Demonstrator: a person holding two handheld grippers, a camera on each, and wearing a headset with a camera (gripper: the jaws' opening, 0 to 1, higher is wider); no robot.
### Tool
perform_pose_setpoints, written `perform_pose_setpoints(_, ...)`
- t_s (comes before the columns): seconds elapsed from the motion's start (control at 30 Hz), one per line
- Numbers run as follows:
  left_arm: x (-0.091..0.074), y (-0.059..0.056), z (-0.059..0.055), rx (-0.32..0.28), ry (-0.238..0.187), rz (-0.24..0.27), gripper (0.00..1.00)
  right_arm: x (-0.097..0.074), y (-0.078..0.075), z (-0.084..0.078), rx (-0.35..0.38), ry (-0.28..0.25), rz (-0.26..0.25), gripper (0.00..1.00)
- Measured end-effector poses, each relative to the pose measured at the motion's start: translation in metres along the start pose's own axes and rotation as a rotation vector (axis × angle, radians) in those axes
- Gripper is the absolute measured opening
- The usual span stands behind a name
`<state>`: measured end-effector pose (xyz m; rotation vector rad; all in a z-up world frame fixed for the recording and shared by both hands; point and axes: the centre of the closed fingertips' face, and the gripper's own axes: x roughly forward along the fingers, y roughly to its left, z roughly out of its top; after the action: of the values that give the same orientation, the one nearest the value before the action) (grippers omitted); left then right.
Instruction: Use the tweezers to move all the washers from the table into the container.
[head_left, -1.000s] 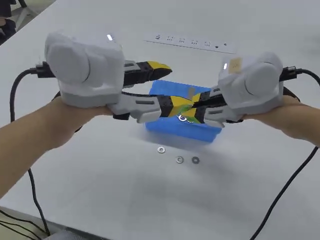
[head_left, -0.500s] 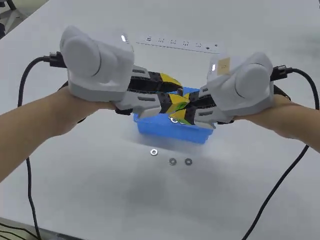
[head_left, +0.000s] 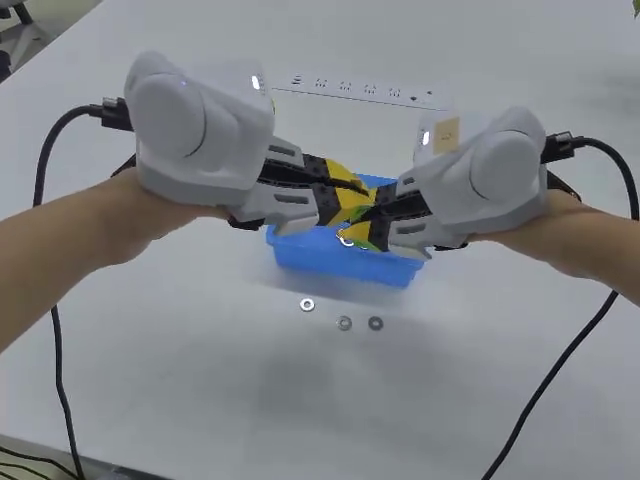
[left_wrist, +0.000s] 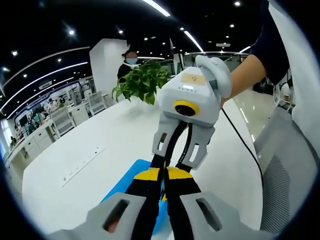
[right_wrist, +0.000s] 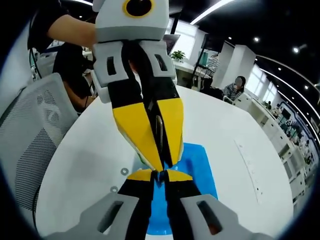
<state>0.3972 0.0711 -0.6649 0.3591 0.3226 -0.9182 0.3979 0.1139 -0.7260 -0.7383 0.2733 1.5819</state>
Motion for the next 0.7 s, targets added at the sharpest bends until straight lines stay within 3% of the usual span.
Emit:
perform_pose_setpoints(0.23,0.000,0.000,0.006,0.010,0.004,0.018,0.05,-0.004,0.002,0.004,0.014,-0.008,-0.003,0.13)
perform_pose_setpoints(0.33,-0.001,-0.002,0.009,0.021,0.003,0.018,0.06,-0.007,0.002,0.002,0.000,0.006,-0.016,0.21)
perform_pose_setpoints(0.7,-0.016,-0.013,0.022,0.039,-0.015,0.044,0.06,-0.027,0.013,-0.001,0.009,0.013,-0.055,0.35)
